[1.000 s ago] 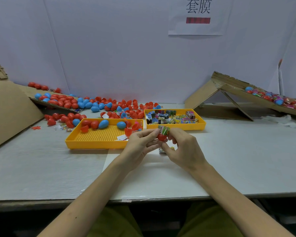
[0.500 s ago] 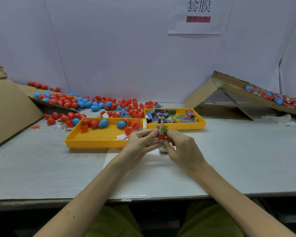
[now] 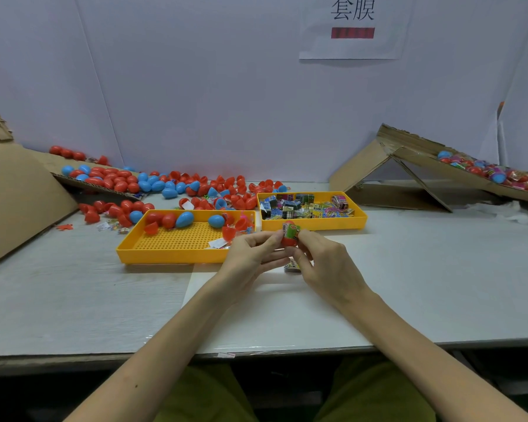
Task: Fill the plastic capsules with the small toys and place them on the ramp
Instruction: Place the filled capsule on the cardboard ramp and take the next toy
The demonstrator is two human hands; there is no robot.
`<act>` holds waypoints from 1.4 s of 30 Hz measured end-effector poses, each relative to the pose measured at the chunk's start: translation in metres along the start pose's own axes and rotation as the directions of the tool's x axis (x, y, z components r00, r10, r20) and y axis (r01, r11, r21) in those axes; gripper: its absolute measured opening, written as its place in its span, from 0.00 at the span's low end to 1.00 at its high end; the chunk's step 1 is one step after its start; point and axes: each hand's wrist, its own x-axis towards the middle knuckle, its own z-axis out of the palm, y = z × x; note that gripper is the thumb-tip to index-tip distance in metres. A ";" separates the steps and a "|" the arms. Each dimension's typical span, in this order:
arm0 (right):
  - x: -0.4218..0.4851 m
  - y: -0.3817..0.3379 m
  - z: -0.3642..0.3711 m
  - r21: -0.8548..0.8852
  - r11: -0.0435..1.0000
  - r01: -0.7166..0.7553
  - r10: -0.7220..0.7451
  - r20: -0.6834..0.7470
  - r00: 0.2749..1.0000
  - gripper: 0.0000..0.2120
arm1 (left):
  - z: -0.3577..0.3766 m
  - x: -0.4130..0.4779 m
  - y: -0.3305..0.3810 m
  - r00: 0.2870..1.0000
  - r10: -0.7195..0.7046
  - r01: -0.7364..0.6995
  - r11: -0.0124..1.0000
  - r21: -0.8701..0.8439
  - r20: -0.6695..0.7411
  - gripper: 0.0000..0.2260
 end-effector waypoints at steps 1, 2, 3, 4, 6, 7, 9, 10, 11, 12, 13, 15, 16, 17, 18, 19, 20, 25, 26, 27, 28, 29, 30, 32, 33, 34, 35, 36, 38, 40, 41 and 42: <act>0.000 0.001 0.001 0.002 1.000 -0.002 0.002 0.000 1.000 0.06 | 0.000 0.000 0.000 1.000 -0.001 0.001 1.000 -0.001 0.001 0.15; 0.000 0.001 0.001 0.008 1.000 -0.007 0.007 -0.002 1.000 0.06 | 0.000 0.000 0.000 1.000 -0.001 0.001 1.000 -0.004 0.002 0.14; 0.000 0.001 0.002 0.017 1.000 -0.013 0.013 -0.003 1.000 0.05 | 0.000 0.000 0.000 1.000 -0.001 0.001 1.000 -0.009 0.002 0.14; 0.000 0.002 0.003 0.028 0.999 -0.021 0.021 -0.005 1.000 0.05 | 0.000 0.000 0.000 1.000 0.003 -0.003 1.000 -0.013 0.003 0.14; 0.000 0.003 0.006 0.055 0.997 -0.050 0.051 -0.013 0.999 0.06 | 0.000 0.001 0.001 1.000 0.028 -0.028 1.000 0.009 -0.002 0.13; 0.000 0.005 0.006 0.070 0.995 -0.070 0.071 -0.019 0.997 0.08 | 0.000 0.001 0.000 0.999 0.049 -0.049 0.998 0.036 -0.013 0.12; 0.000 0.007 0.006 0.103 0.989 -0.105 0.110 -0.042 0.993 0.13 | 0.001 0.002 0.001 0.995 0.095 -0.090 0.991 0.094 -0.043 0.10; -0.001 0.008 0.005 0.124 0.986 -0.111 0.120 -0.067 0.991 0.16 | 0.001 0.002 0.001 0.992 0.109 -0.102 0.988 0.118 -0.057 0.10; -0.001 0.008 0.003 0.148 0.983 -0.105 0.120 -0.095 0.988 0.17 | 0.002 0.002 0.002 0.991 0.116 -0.106 0.985 0.136 -0.066 0.11; -0.001 0.008 0.002 0.173 0.981 -0.088 0.110 -0.118 0.987 0.19 | 0.002 0.002 0.002 0.991 0.117 -0.106 0.984 0.144 -0.066 0.12; -0.001 0.007 0.001 0.196 0.979 -0.062 0.088 -0.128 0.988 0.20 | 0.003 0.003 0.002 0.992 0.115 -0.106 0.983 0.148 -0.058 0.14; 0.000 0.007 0.001 0.215 0.976 0.008 0.019 -0.121 0.992 0.20 | 0.002 0.003 0.001 0.993 0.115 -0.109 0.983 0.150 -0.033 0.15; 0.000 0.007 0.002 0.212 0.977 0.035 -0.009 -0.125 0.992 0.18 | 0.001 0.004 0.001 0.993 0.116 -0.111 0.983 0.146 -0.025 0.14; 0.000 0.007 0.002 0.205 0.977 0.051 -0.022 -0.139 0.990 0.17 | 0.000 0.004 0.000 0.993 0.114 -0.110 0.985 0.136 -0.025 0.14; 0.000 0.008 0.003 0.195 0.979 0.058 -0.027 -0.159 0.987 0.16 | 0.000 0.004 0.001 0.993 0.111 -0.107 0.987 0.121 -0.030 0.13; 0.001 0.009 0.003 0.182 0.981 0.063 -0.030 -0.178 0.984 0.16 | -0.001 0.004 0.001 0.993 0.108 -0.104 0.989 0.106 -0.036 0.13; 0.001 0.010 0.004 0.170 0.983 0.067 -0.033 -0.195 0.980 0.15 | -0.001 0.004 0.002 0.994 0.106 -0.102 0.990 0.093 -0.041 0.12; 0.000 0.011 0.006 0.241 0.968 0.072 -0.006 -0.264 0.965 0.08 | -0.003 0.003 0.004 0.994 0.103 -0.102 0.994 0.045 -0.030 0.11; 0.000 0.011 0.006 0.272 0.961 0.055 0.022 -0.272 0.962 0.08 | -0.003 0.003 0.004 0.993 0.110 -0.108 0.993 0.046 -0.032 0.11; 0.001 0.012 0.006 0.302 0.953 0.025 0.061 -0.270 0.961 0.09 | -0.003 0.003 0.004 0.992 0.119 -0.118 0.992 0.046 -0.036 0.10; 0.001 0.012 0.005 0.326 0.945 -0.009 0.097 -0.253 0.963 0.10 | -0.002 0.003 0.004 0.991 0.130 -0.129 0.991 0.039 -0.041 0.08; 0.002 0.012 0.005 0.338 0.940 -0.034 0.116 -0.225 0.967 0.12 | -0.002 0.003 0.003 0.989 0.140 -0.139 0.990 0.030 -0.047 0.07; 0.002 0.013 0.005 0.337 0.941 -0.040 0.112 -0.197 0.974 0.12 | -0.002 0.003 0.003 0.987 0.150 -0.148 0.989 0.027 -0.052 0.07; 0.001 0.013 0.007 0.304 0.953 -0.009 0.065 -0.174 0.983 0.12 | -0.002 0.003 0.003 0.985 0.161 -0.159 0.987 0.032 -0.060 0.07; 0.001 0.013 0.007 0.288 0.958 0.007 0.046 -0.179 0.983 0.12 | -0.002 0.003 0.003 0.985 0.162 -0.161 0.987 0.031 -0.062 0.08; 0.001 0.013 0.007 0.278 0.960 0.018 0.035 -0.187 0.982 0.12 | -0.002 0.003 0.003 0.984 0.165 -0.163 0.986 0.031 -0.066 0.08; 0.001 0.013 0.007 0.274 0.961 0.026 0.030 -0.196 0.980 0.12 | -0.001 0.003 0.003 0.983 0.170 -0.168 0.985 0.038 -0.071 0.08; 0.001 0.013 0.007 0.272 0.962 0.031 0.027 -0.206 0.978 0.12 | -0.001 0.003 0.003 0.981 0.179 -0.175 0.983 0.055 -0.079 0.07; 0.001 0.013 0.007 0.271 0.962 0.037 0.025 -0.221 0.975 0.12 | 0.000 0.004 0.002 0.976 0.195 -0.184 0.977 0.103 -0.102 0.03; 0.001 0.013 0.006 0.283 0.958 0.032 0.034 -0.225 0.974 0.13 | -0.001 0.004 0.001 0.974 0.200 -0.186 0.974 0.127 -0.106 0.01; 0.002 0.013 0.006 0.295 0.955 0.027 0.041 -0.223 0.974 0.13 | -0.001 0.004 0.001 0.976 0.193 -0.180 0.975 0.133 -0.099 0.01; 0.002 0.012 0.006 0.311 0.950 0.019 0.052 -0.219 0.974 0.13 | -0.001 0.004 0.001 0.979 0.182 -0.169 0.976 0.139 -0.087 0.02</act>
